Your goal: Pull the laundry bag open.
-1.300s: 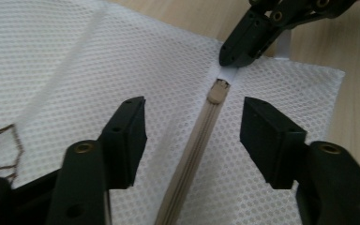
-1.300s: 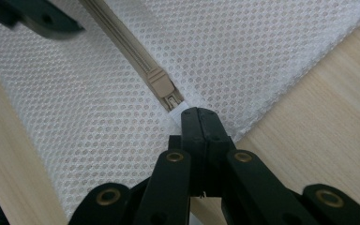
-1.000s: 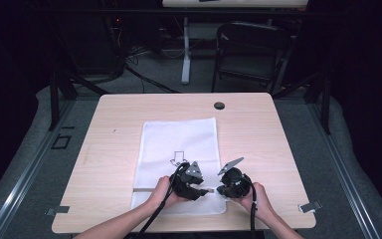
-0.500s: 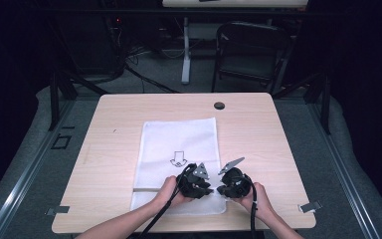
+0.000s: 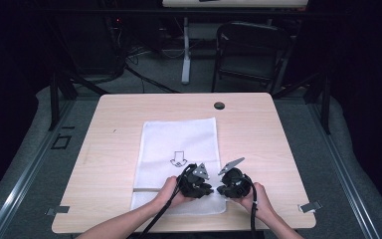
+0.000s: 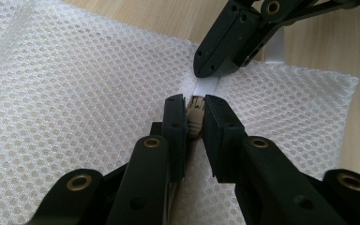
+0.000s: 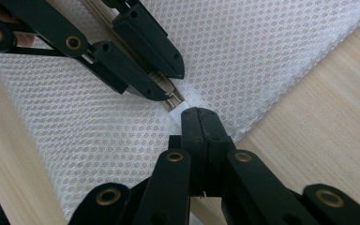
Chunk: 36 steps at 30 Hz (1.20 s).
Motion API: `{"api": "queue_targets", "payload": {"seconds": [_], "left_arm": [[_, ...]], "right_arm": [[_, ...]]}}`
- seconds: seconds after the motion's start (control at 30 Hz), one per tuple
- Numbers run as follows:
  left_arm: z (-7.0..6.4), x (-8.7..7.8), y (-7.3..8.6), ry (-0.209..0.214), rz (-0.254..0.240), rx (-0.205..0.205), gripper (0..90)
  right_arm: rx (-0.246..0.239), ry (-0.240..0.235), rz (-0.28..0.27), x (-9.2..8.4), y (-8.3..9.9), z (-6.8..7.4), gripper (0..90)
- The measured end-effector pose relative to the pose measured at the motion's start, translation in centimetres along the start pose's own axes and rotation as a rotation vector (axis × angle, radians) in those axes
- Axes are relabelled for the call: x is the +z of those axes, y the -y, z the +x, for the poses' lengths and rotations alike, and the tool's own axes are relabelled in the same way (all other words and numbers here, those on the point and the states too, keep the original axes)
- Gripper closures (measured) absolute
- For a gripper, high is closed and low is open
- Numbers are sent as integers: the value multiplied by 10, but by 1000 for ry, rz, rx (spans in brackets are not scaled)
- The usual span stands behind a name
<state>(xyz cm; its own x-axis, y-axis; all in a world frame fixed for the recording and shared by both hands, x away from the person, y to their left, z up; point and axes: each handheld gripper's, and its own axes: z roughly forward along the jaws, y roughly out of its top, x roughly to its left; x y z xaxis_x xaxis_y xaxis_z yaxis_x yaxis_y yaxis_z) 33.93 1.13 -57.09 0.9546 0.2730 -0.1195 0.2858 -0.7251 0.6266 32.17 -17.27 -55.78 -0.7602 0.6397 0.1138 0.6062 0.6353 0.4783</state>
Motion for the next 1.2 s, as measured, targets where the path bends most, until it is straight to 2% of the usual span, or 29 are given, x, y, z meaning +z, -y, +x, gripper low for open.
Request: {"api": "queue_targets", "payload": {"seconds": [0.07,0.1,0.2,0.23,0.33,0.53,0.57,0.63,0.77,1.2], "left_arm": [[0,-1,0,-5,12,-1,796],[1,0,1,11,0,-5,802],[0,-1,0,-3,12,-2,812],[0,0,0,4,-1,-1,814],[0,-1,0,3,9,4,815],[-1,-2,-1,-2,22,9,816],[0,-3,-1,-7,30,12,816],[-1,-3,-1,-6,26,11,816],[-1,-4,-2,-6,33,25,817],[-1,-6,-2,9,37,34,817]], "right_arm": [[-2,-2,-1,0,0,0,900],[4,1,-7,0,0,0,900],[-7,15,1,0,0,2,900],[-13,24,11,0,-1,3,900],[-19,28,5,0,-1,4,900],[-7,22,5,0,0,2,900],[22,13,-8,1,1,1,900],[13,12,4,0,1,0,900],[33,11,3,0,1,0,900],[27,27,1,0,2,2,900]]}}
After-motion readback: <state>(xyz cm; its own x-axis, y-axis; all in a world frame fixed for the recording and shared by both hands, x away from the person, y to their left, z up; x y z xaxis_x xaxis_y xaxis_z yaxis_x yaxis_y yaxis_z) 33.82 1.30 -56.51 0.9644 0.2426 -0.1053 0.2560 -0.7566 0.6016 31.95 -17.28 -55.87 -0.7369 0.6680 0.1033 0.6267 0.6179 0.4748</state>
